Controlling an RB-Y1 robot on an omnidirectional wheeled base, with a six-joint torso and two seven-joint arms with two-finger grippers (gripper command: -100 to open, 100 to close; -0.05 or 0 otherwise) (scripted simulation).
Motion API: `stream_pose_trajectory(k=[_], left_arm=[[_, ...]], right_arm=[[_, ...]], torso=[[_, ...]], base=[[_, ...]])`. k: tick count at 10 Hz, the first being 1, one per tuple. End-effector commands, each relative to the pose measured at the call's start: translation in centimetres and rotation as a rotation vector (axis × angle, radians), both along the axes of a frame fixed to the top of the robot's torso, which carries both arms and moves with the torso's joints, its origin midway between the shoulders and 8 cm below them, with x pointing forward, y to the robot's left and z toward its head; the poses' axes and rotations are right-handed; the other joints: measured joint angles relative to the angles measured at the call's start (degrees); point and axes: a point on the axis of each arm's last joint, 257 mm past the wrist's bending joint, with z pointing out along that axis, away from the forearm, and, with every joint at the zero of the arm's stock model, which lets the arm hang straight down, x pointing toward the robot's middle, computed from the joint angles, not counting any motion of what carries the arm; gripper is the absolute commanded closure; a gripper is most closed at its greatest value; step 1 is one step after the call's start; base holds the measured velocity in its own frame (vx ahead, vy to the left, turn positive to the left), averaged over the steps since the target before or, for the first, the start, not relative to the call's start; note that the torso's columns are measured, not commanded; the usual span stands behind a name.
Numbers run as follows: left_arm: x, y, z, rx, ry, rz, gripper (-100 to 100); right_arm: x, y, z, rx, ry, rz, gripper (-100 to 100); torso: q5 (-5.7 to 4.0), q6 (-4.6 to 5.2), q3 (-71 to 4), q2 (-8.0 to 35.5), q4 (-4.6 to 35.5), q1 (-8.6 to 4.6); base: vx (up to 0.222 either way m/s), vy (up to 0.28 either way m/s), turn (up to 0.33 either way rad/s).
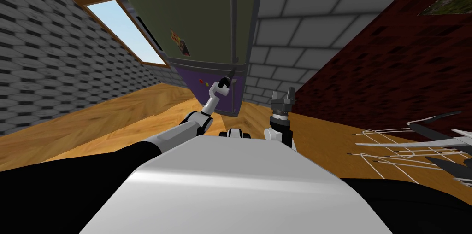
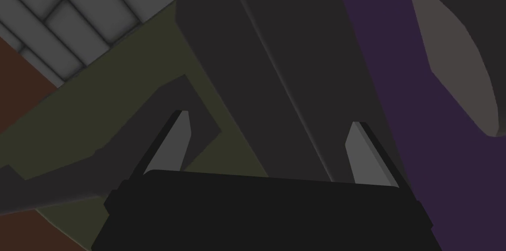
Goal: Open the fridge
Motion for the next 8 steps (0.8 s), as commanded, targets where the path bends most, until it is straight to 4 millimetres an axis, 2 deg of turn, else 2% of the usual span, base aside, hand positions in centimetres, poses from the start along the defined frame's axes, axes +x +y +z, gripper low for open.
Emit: stream_pose_trajectory(k=[1,2,3,4,5,8], left_arm=[[1.0,-1.2,1.0,0.024,0.016,-0.003,-100],[1.7,-1.8,0.5,0.041,0.048,0.002,-100],[1.7,-2.3,1.6,0.043,0.034,-0.003,-100],[2.3,-3.0,1.3,0.062,0.063,0.001,-100],[2.3,-3.3,2.2,0.062,0.05,-0.003,-100],[3.2,-4.9,2.7,0.099,0.089,0.004,-100]], right_arm=[[0.0,0.0,0.0,0.0,0.0,0.0,0],[0.0,0.0,0.0,0.0,0.0,0.0,0],[0.0,0.0,0.0,0.0,0.0,0.0,0],[0.0,0.0,0.0,0.0,0.0,0.0,0],[0.0,0.0,0.0,0.0,0.0,0.0,0],[0.0,0.0,0.0,0.0,0.0,0.0,0]], torso=[[0.01,0.0,0.0,0.01,0.0,0.03],[0.01,-0.01,0.0,0.0,0.0,0.01],[0.0,0.0,0.01,0.03,0.01,0.0],[0.0,0.0,0.01,0.02,0.01,0.0],[0.0,0.0,0.01,0.02,0.0,0.02],[0.0,0.0,0.0,0.0,0.0,0.0]], base=[[-0.028,0.022,-0.004],[-0.036,0.024,-0.003],[-0.03,0.025,-0.005],[-0.031,0.032,-0.007],[-0.026,0.027,-0.006],[-0.025,0.034,-0.006]])
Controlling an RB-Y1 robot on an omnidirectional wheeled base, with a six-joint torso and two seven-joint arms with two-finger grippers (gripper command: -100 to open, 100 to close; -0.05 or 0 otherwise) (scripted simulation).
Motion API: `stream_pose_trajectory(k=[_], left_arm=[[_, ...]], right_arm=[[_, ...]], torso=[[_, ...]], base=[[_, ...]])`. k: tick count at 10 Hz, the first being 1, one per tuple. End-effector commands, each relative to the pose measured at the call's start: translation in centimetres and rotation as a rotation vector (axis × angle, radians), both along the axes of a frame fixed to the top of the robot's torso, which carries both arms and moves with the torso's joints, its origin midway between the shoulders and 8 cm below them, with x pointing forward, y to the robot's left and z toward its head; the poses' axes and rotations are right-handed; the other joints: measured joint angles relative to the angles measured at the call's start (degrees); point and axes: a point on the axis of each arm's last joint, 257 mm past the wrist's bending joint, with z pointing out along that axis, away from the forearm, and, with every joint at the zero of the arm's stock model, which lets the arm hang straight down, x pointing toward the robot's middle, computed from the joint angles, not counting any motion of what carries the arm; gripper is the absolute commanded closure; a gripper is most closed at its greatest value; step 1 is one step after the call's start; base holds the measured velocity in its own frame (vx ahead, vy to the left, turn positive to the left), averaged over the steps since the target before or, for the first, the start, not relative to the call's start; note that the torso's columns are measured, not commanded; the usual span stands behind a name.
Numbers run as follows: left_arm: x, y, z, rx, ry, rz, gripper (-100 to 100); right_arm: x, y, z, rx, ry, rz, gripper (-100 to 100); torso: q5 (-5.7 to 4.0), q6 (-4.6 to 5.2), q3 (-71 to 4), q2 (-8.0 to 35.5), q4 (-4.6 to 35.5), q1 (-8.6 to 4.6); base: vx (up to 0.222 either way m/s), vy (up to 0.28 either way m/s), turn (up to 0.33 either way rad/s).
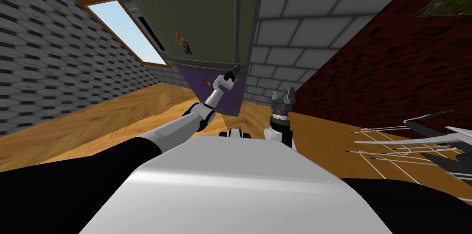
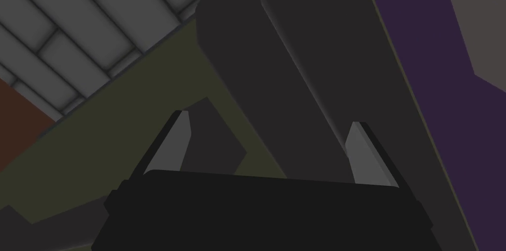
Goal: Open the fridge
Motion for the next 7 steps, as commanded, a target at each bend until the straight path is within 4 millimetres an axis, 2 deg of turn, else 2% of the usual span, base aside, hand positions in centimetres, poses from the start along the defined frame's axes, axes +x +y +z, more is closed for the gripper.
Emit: stream_pose_trajectory(k=[1,2,3,7], left_arm=[[0.8,-1.4,0.3,0.041,0.045,0.012,-100],[0.7,-1.9,1.7,0.041,0.026,0.005,-100],[1.1,-2.3,1.4,0.059,0.049,0.014,-100],[1.3,-3.8,3.7,0.095,0.052,0.022,-100]], right_arm=[[0.0,0.0,0.0,0.0,0.0,0.0,0],[0.0,0.0,0.0,0.0,0.0,0.0,0],[0.0,0.0,0.0,0.0,0.0,0.0,0],[0.0,0.0,0.0,0.0,0.0,0.0,0]], torso=[[-0.01,0.01,0.0,0.01,0.0,0.0],[0.01,0.0,0.03,0.05,0.01,0.06],[0.0,0.0,0.02,0.03,0.02,0.01],[0.0,0.0,0.0,0.0,0.0,0.0]], base=[[-0.039,0.053,-0.016],[-0.031,0.04,-0.007],[-0.024,0.031,-0.005],[-0.019,0.029,-0.007]])
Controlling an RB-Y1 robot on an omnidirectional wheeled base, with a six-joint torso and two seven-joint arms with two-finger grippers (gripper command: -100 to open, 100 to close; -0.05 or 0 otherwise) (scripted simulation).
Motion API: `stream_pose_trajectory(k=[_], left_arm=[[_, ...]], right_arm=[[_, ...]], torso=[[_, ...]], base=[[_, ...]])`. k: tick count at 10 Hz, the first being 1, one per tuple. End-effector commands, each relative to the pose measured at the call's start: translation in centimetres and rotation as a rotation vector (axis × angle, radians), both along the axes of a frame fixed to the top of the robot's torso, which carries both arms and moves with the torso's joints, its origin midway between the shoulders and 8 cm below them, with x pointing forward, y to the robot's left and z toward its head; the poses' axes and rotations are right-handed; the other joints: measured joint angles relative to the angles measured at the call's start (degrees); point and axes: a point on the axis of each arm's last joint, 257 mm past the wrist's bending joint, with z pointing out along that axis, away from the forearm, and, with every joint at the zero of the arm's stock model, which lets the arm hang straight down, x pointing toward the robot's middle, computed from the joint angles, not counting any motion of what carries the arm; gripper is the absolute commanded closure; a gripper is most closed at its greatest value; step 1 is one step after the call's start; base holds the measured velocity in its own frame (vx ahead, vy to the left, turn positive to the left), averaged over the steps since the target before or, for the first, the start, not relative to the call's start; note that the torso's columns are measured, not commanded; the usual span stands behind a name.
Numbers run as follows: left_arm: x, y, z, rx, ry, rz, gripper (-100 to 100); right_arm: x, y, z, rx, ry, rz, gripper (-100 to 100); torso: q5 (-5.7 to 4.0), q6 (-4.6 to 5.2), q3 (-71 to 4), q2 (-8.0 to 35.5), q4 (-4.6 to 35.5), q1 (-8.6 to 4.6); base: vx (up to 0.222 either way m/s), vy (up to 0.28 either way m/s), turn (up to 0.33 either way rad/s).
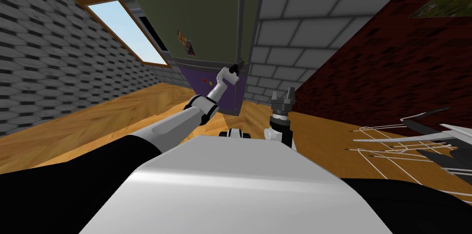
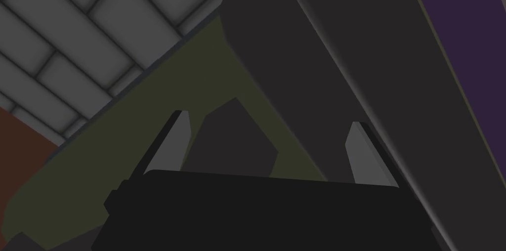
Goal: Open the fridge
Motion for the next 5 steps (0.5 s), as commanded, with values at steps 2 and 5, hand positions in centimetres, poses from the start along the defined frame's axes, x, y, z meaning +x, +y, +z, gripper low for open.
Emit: stream_pose_trajectory(k=[2,5], left_arm=[[0.6,-1.1,1.8,0.052,0.02,0.025,-100],[0.9,-1.0,3.9,0.087,0.019,0.053,-100]], right_arm=[[0.0,0.0,0.0,0.0,0.0,0.0,0],[0.0,0.0,0.0,0.0,0.0,0.0,0]], torso=[[0.01,0.0,0.02,0.04,0.02,0.04],[0.0,0.0,0.01,0.01,0.0,0.01]], base=[[-0.03,0.047,-0.011],[-0.027,0.047,-0.009]])
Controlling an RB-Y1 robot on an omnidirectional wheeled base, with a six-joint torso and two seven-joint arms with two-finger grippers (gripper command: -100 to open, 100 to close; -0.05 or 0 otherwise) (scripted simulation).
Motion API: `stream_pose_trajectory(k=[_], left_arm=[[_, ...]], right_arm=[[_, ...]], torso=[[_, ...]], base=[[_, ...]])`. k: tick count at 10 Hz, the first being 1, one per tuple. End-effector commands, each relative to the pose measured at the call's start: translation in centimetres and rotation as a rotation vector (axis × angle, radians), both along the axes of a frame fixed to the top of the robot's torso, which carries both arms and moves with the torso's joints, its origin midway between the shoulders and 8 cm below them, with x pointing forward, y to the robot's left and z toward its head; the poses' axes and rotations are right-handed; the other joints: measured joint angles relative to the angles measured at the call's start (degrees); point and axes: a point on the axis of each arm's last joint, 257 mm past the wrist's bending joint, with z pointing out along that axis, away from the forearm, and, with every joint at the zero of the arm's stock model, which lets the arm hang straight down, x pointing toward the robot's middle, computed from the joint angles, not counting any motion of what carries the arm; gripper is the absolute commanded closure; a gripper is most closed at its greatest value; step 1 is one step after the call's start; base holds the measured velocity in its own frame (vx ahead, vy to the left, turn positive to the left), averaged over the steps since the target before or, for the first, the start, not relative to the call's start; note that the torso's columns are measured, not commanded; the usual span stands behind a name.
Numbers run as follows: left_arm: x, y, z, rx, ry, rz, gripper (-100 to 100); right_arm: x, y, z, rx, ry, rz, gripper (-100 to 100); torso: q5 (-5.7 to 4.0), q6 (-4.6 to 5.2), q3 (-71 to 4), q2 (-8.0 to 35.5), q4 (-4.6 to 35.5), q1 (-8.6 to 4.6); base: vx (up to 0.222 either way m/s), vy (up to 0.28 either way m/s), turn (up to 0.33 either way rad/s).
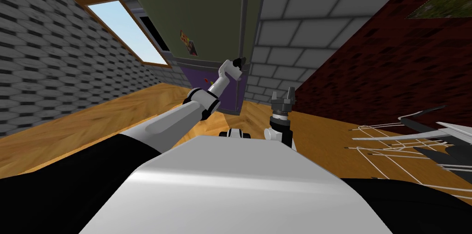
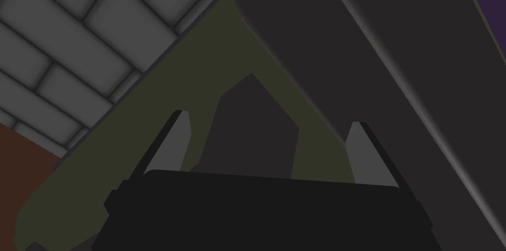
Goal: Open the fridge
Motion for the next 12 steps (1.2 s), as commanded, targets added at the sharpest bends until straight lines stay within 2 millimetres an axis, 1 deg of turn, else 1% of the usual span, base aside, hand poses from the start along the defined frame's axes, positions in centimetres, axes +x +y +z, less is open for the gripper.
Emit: stream_pose_trajectory(k=[1,2,3,6,9,10,11,12], left_arm=[[0.2,0.3,1.8,0.031,0.0,0.03,-100],[0.0,0.1,1.4,0.023,-0.002,0.02,-100],[-0.4,-0.8,1.5,0.025,0.001,0.024,-100],[-1.1,-2.2,1.6,0.026,0.002,0.026,-100],[-2.4,-4.4,1.9,0.023,0.0,0.032,-100],[-2.0,-4.0,1.6,0.026,0.002,0.029,-100],[-1.6,-3.1,1.7,0.025,0.002,0.028,100],[-1.1,-2.2,1.6,0.026,0.002,0.026,100]], right_arm=[[0.0,0.0,0.0,0.0,0.0,0.0,0],[0.0,0.0,0.0,0.0,0.0,0.0,0],[0.0,0.0,0.0,0.0,0.0,0.0,0],[0.0,0.0,0.0,0.0,0.0,0.0,0],[0.0,0.0,0.0,0.0,0.0,0.0,0],[0.0,0.0,0.0,0.0,0.0,0.0,0],[0.0,0.0,0.0,0.0,0.0,0.0,0],[0.0,0.0,0.0,0.0,0.0,0.0,0]], torso=[[-0.02,0.01,-0.02,-0.03,-0.01,-0.07],[-0.02,0.01,-0.02,-0.02,-0.01,-0.07],[-0.02,0.01,-0.03,-0.05,-0.02,-0.07],[0.03,-0.01,-0.1,-0.14,-0.05,0.11],[-0.02,0.01,0.01,0.03,0.02,-0.02],[-0.01,0.05,-0.09,-0.11,0.02,0.0],[0.0,-0.05,-0.15,-0.14,-0.01,-0.07],[0.02,-0.18,-0.12,-0.11,-0.06,-0.08]], base=[[-0.022,0.027,-0.007],[-0.011,0.012,-0.002],[0.034,0.032,-0.009],[0.068,0.063,-0.011],[0.07,0.063,-0.01],[0.03,0.038,-0.018],[-0.044,-0.036,-0.013],[-0.088,-0.095,0.025]])
